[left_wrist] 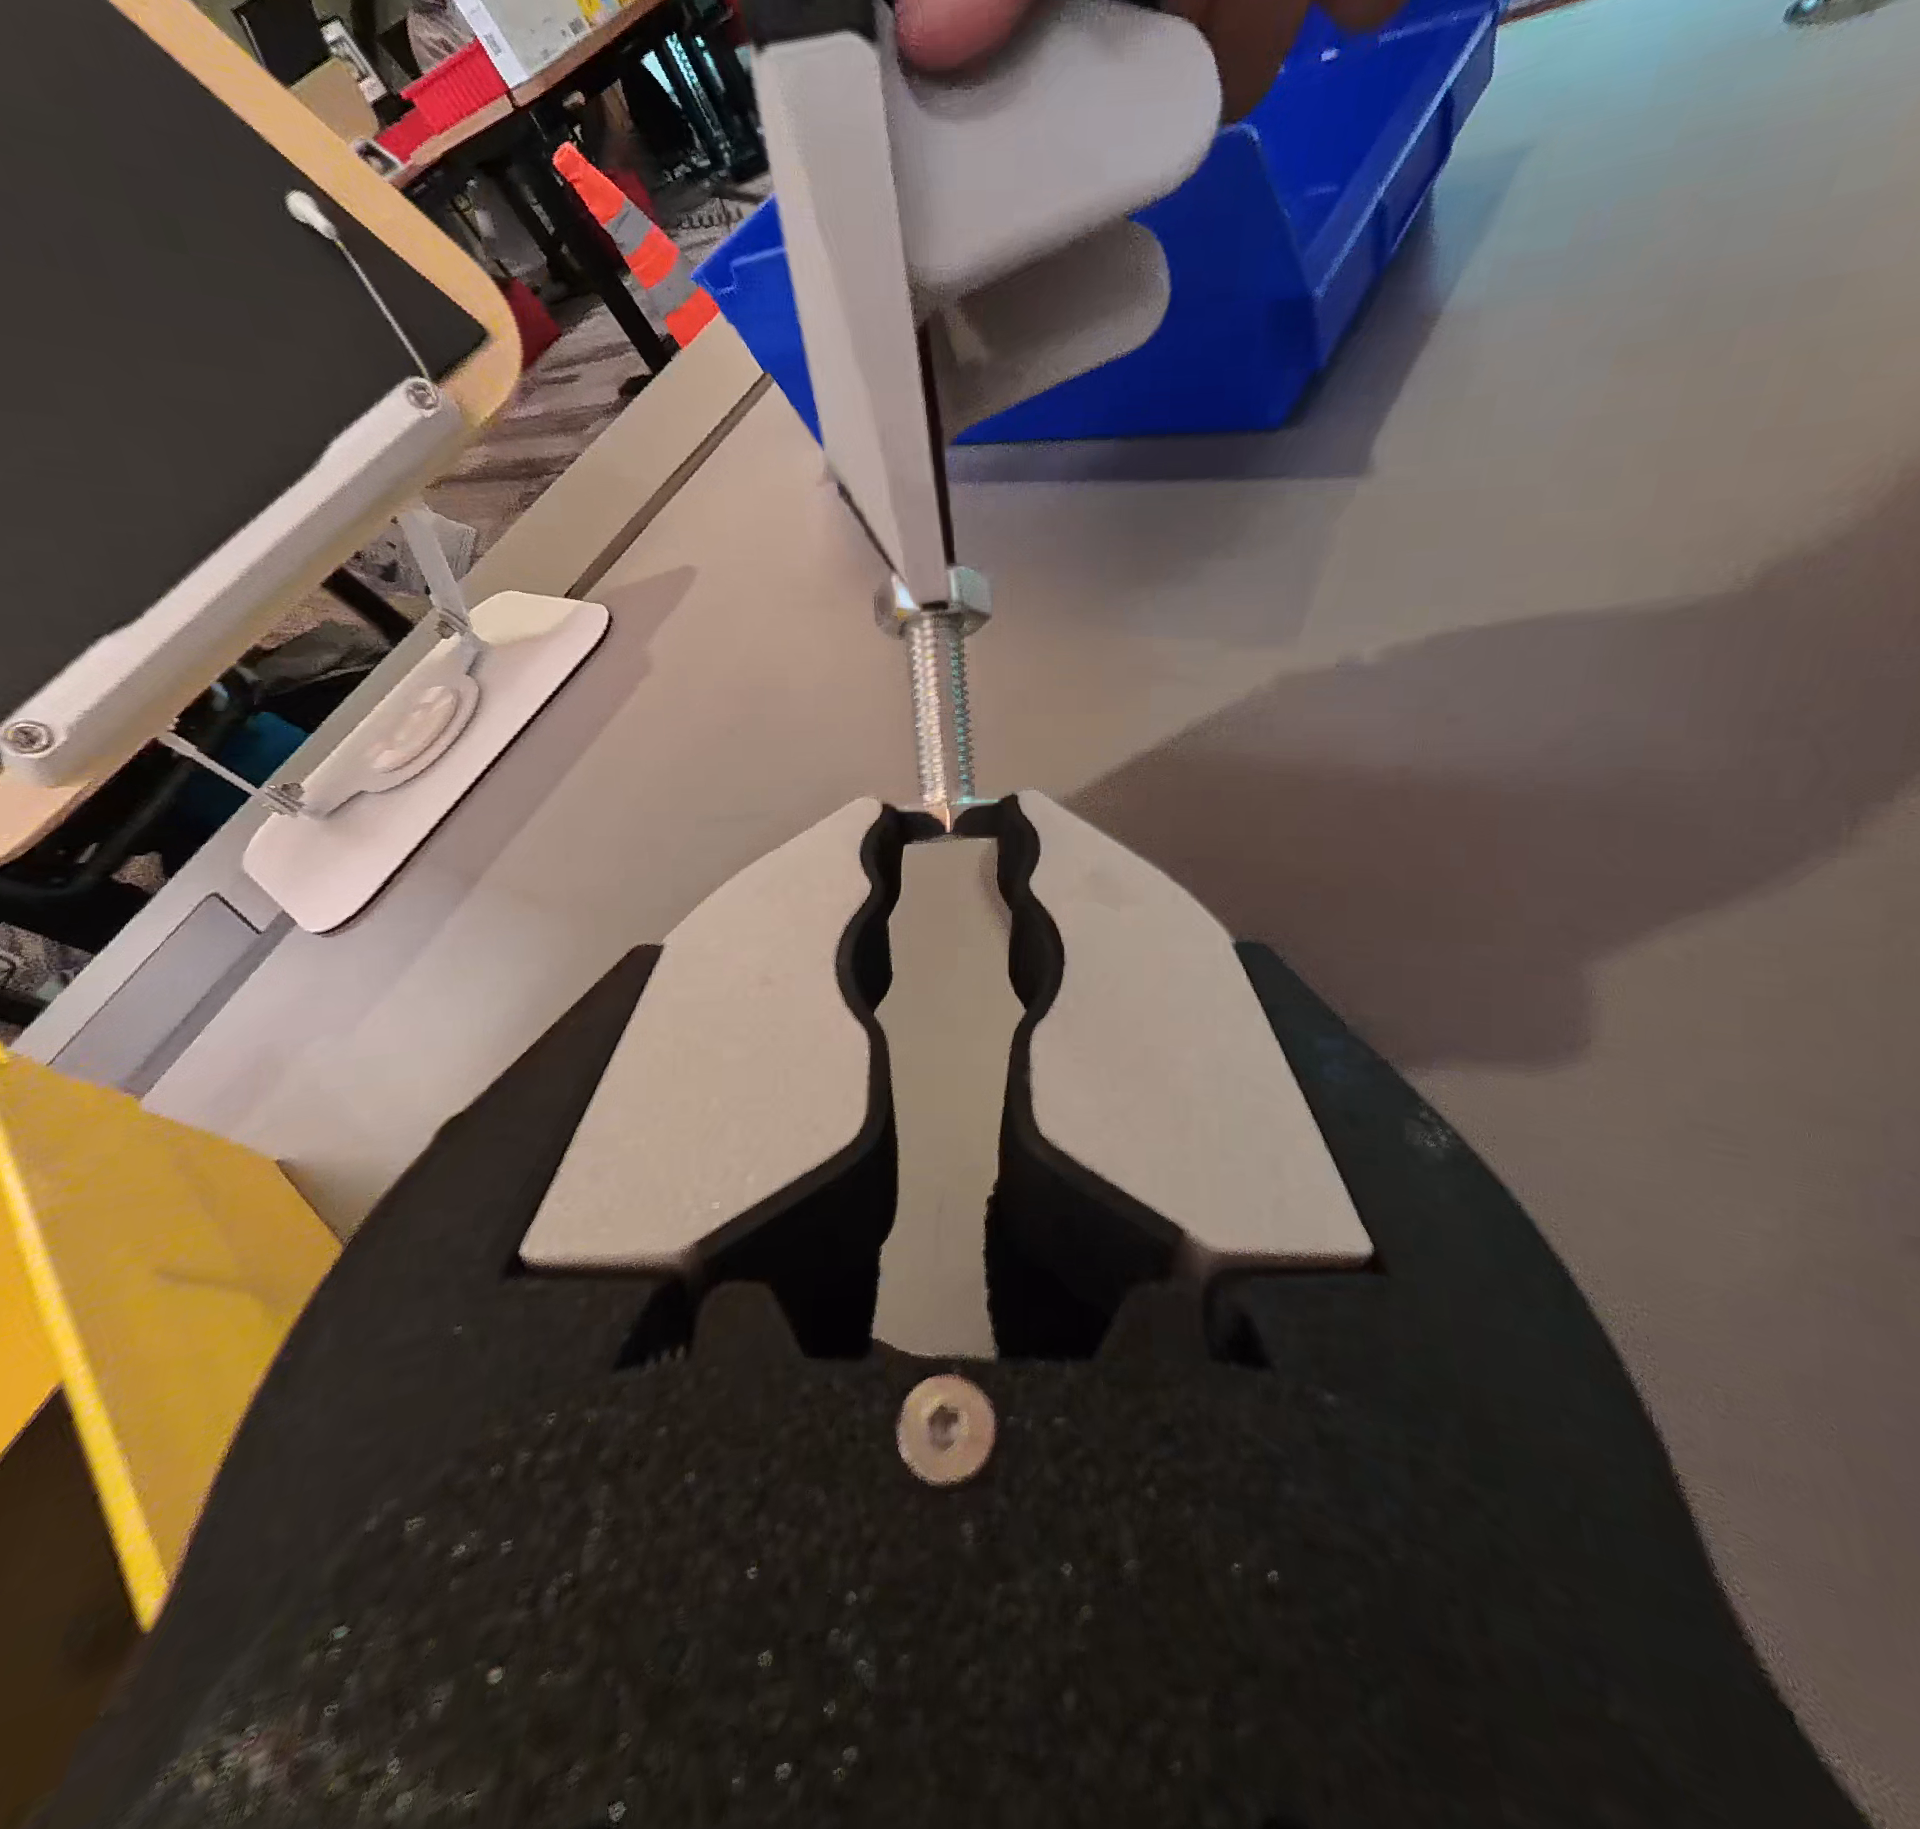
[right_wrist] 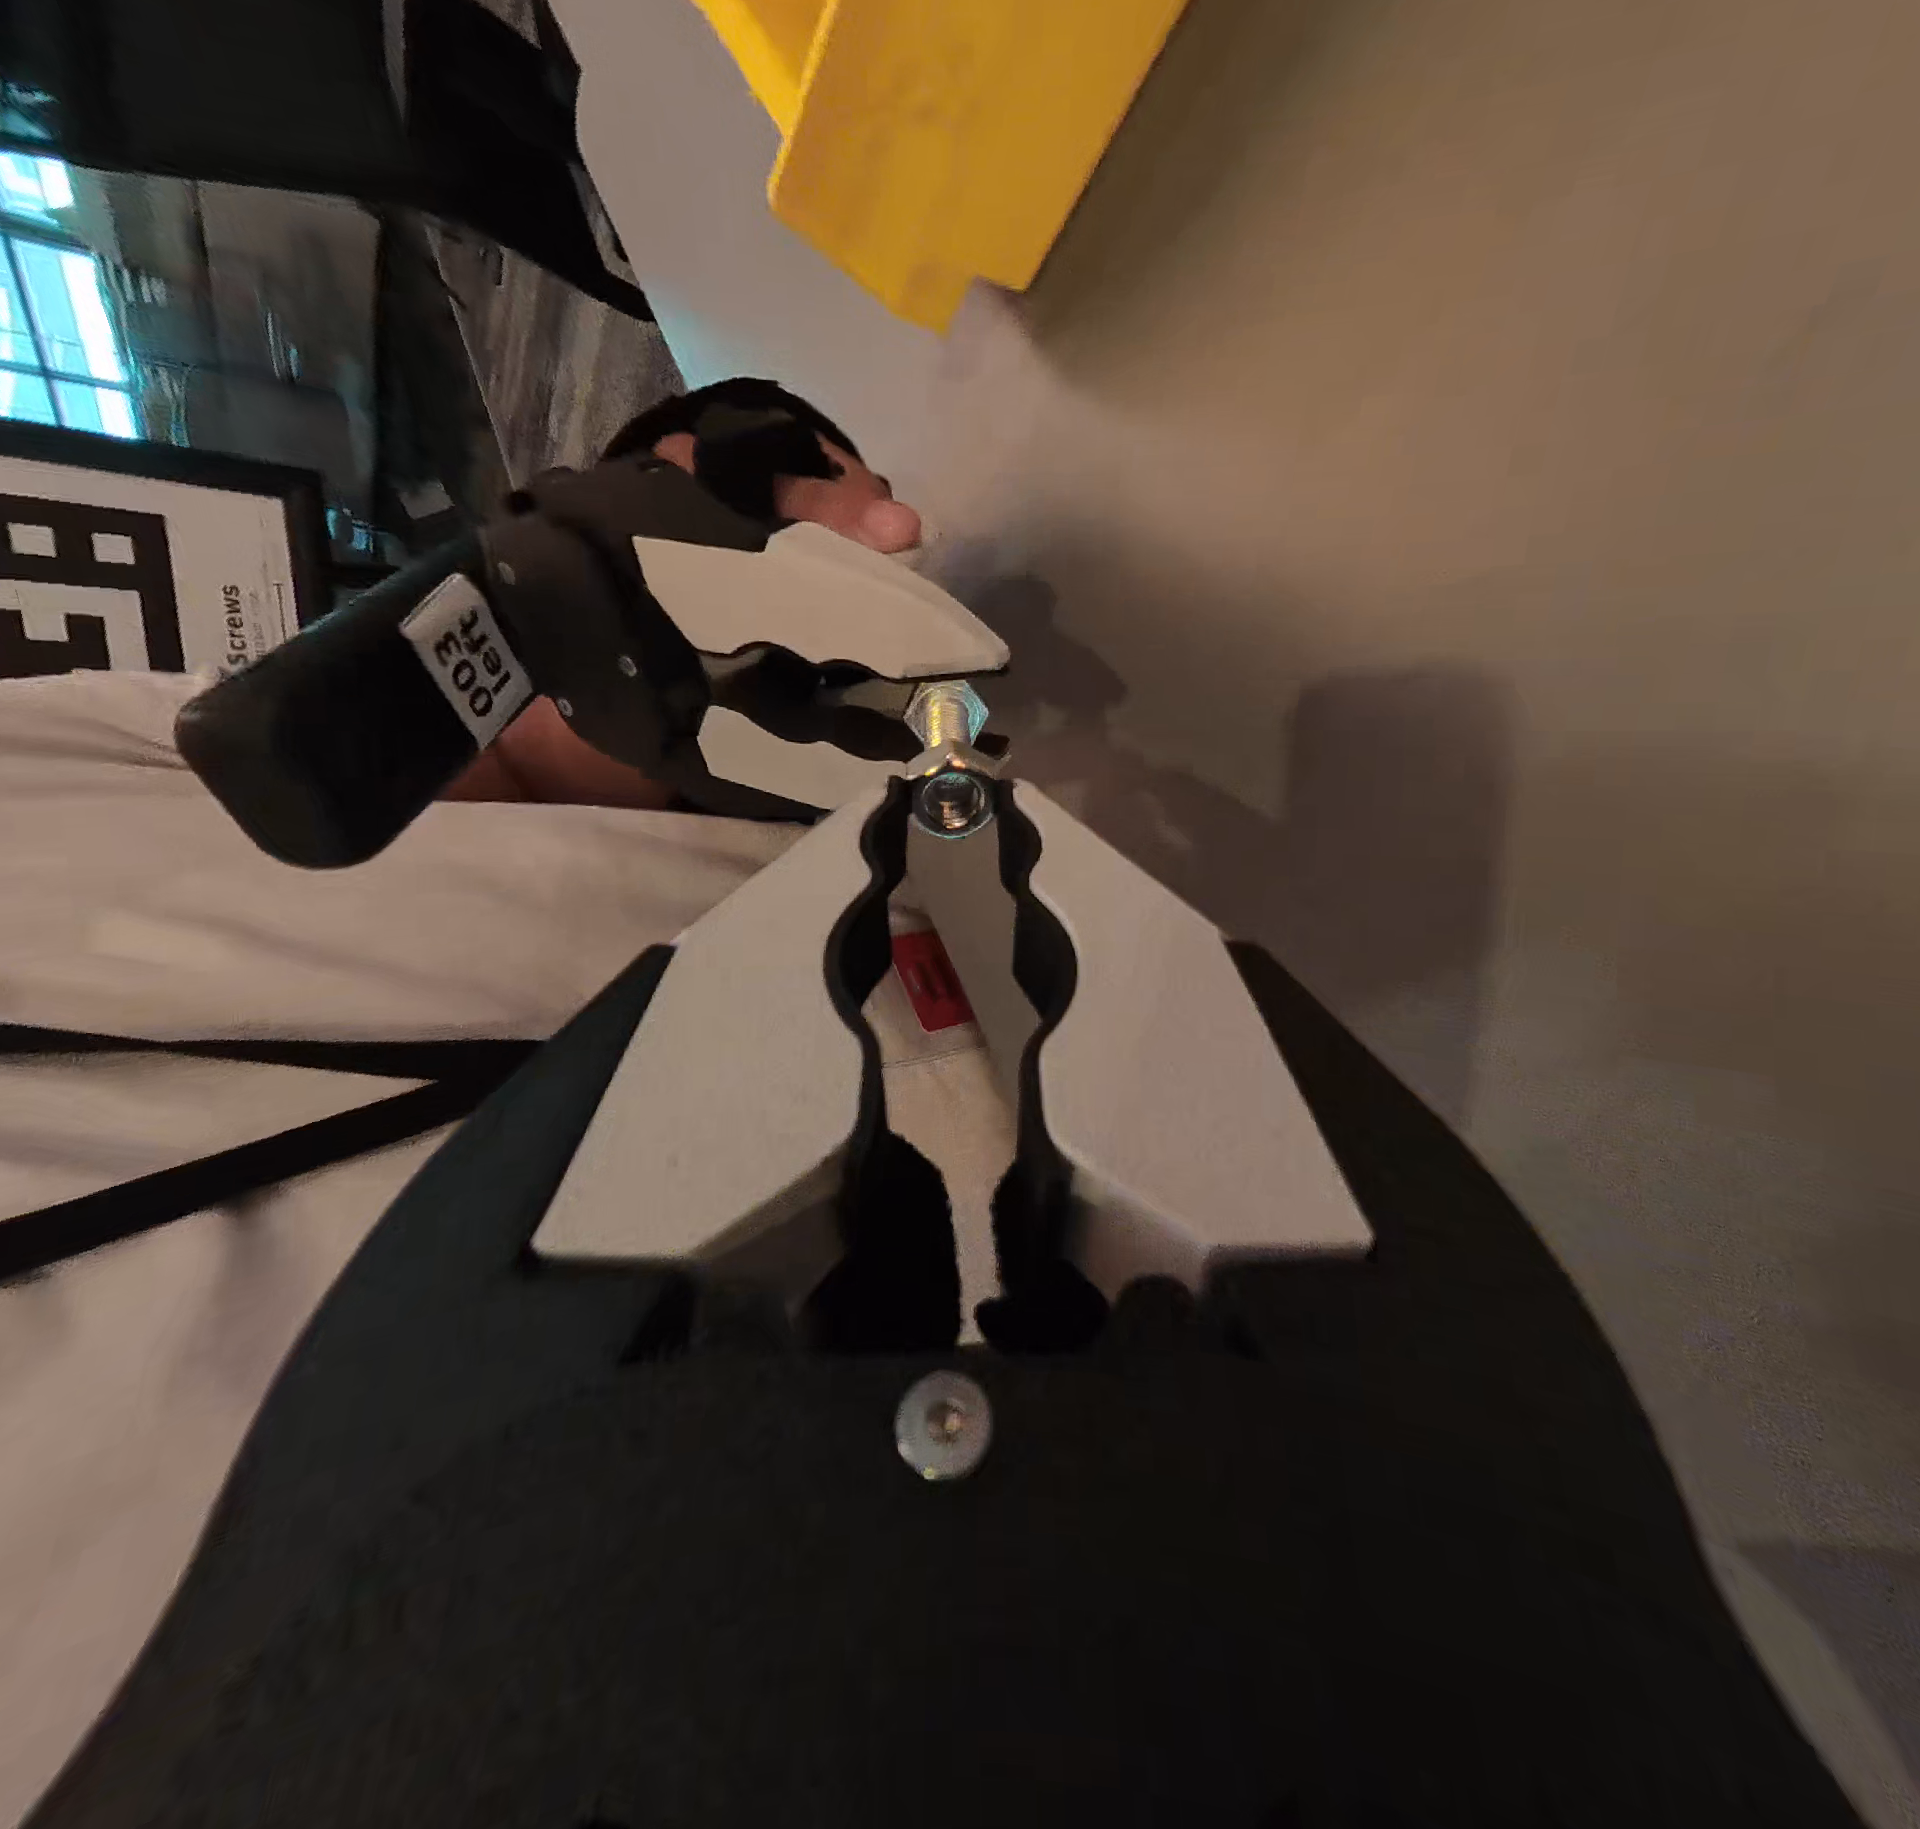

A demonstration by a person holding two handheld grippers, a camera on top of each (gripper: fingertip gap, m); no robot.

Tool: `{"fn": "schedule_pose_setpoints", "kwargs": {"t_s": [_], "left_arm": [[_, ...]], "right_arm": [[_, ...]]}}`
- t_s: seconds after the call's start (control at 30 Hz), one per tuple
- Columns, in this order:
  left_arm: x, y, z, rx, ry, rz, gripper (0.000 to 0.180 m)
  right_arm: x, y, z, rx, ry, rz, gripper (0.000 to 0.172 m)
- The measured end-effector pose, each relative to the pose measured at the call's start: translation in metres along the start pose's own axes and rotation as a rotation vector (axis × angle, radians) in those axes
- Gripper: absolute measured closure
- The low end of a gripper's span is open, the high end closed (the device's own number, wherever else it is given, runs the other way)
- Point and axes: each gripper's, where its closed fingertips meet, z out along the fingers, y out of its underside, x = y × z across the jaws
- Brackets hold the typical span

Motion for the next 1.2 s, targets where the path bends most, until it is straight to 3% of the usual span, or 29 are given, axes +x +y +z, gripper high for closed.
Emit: {"fn": "schedule_pose_setpoints", "kwargs": {"t_s": [0.13,0.27,0.63,0.8,0.97,1.07,1.2], "left_arm": [[-0.002,0.002,0.000,0.002,0.009,-0.028,0.163],[-0.007,0.003,-0.001,0.010,0.005,-0.050,0.163],[-0.020,-0.004,-0.008,0.077,-0.008,-0.168,0.163],[-0.028,-0.026,-0.021,0.252,0.067,-0.413,0.163],[-0.019,-0.060,-0.041,0.510,0.347,-0.696,0.163],[-0.011,-0.067,-0.045,0.548,0.415,-0.710,0.163],[-0.007,-0.071,-0.046,0.556,0.433,-0.709,0.163]], "right_arm": [[-0.001,-0.004,0.000,-0.001,0.003,-0.005,0.155],[-0.008,-0.009,0.001,0.009,-0.020,-0.031,0.142],[-0.030,0.000,-0.003,0.047,-0.118,-0.088,0.141],[-0.040,-0.015,-0.021,0.365,-0.168,-0.426,0.139],[-0.070,-0.022,-0.041,0.744,-0.381,-0.658,0.117],[-0.083,-0.024,-0.037,0.815,-0.525,-0.653,0.103],[-0.096,-0.021,-0.024,0.821,-0.573,-0.666,0.104]]}}
